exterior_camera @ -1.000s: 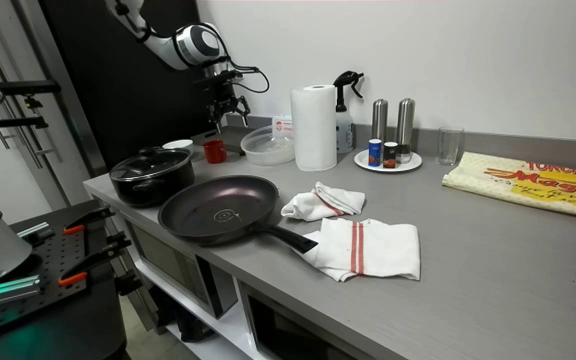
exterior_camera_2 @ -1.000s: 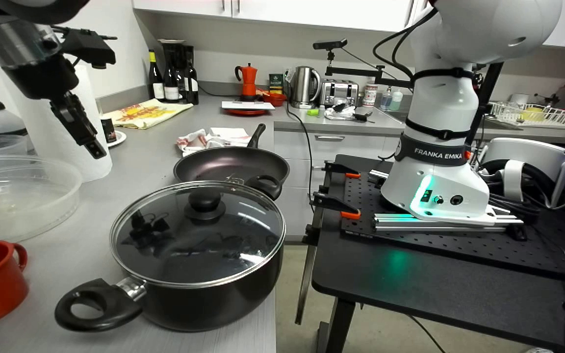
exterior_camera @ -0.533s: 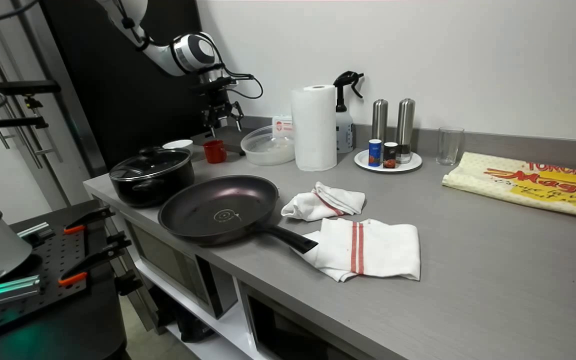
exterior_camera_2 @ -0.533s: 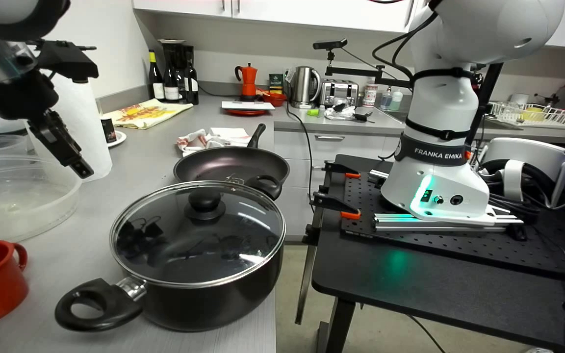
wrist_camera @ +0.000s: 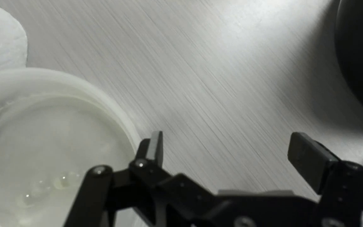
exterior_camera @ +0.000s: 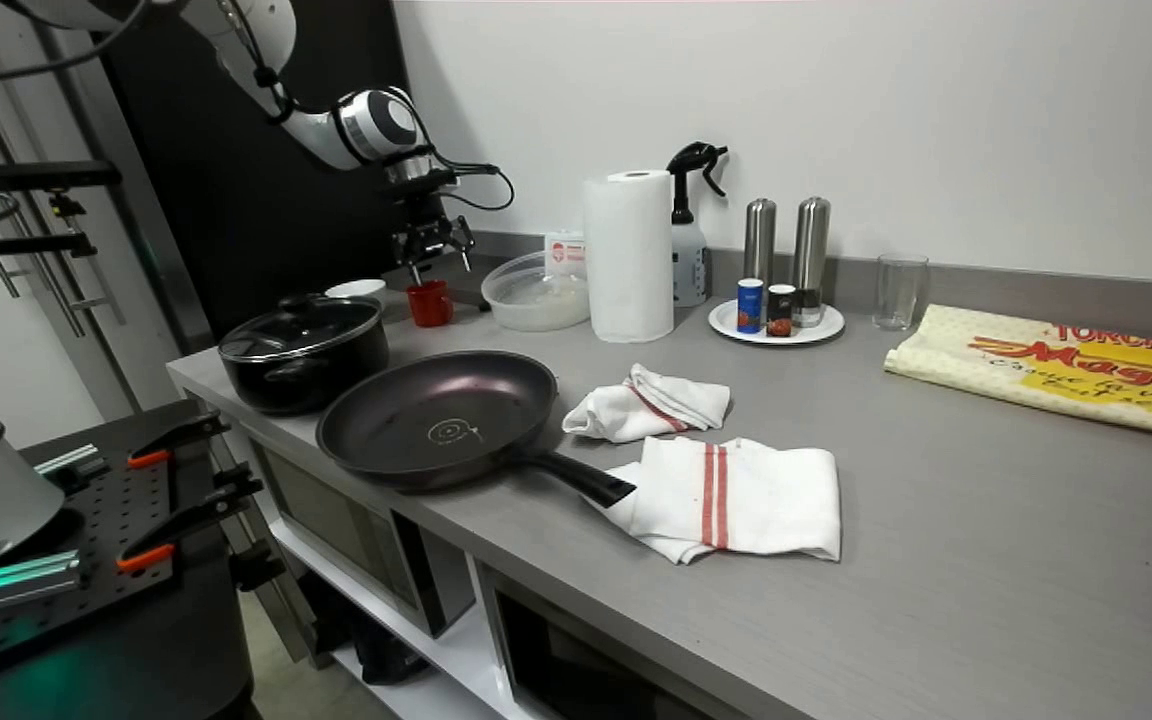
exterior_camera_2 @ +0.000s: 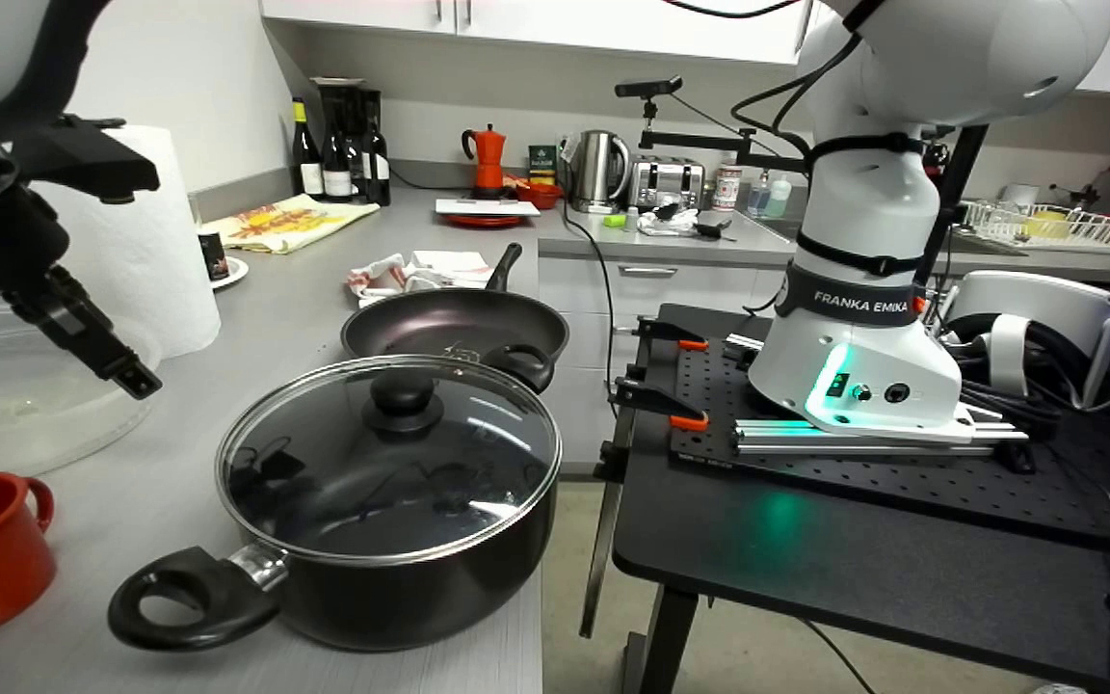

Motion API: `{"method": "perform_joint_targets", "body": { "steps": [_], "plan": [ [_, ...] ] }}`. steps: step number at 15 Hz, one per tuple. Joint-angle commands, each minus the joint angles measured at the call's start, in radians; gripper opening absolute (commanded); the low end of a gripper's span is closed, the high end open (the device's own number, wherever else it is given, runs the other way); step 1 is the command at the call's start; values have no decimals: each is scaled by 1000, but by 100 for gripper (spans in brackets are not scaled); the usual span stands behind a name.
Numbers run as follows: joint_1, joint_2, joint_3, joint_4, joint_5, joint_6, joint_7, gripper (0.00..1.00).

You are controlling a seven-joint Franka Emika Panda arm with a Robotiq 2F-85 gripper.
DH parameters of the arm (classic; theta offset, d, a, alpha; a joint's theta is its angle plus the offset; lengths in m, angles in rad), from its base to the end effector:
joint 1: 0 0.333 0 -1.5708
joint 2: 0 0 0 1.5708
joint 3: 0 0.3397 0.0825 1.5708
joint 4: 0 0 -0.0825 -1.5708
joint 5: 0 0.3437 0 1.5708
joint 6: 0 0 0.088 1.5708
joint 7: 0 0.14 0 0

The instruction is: Move the red cup to the right

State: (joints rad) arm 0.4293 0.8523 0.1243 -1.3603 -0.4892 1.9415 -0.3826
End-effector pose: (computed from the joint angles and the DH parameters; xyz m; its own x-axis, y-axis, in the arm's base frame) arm 0.6181 0.3073 0.2045 0.4121 0.8325 -0.3703 0.9111 -0.3766 0.1673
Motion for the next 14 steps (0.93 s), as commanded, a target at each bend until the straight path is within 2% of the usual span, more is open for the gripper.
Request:
{"method": "perform_joint_targets", "body": {
  "steps": [1,14],
  "plan": [
    [26,74,8,105,-36,-64,-77,100],
    [85,239,0,306,-97,-168,-355,100]
  ]
}}
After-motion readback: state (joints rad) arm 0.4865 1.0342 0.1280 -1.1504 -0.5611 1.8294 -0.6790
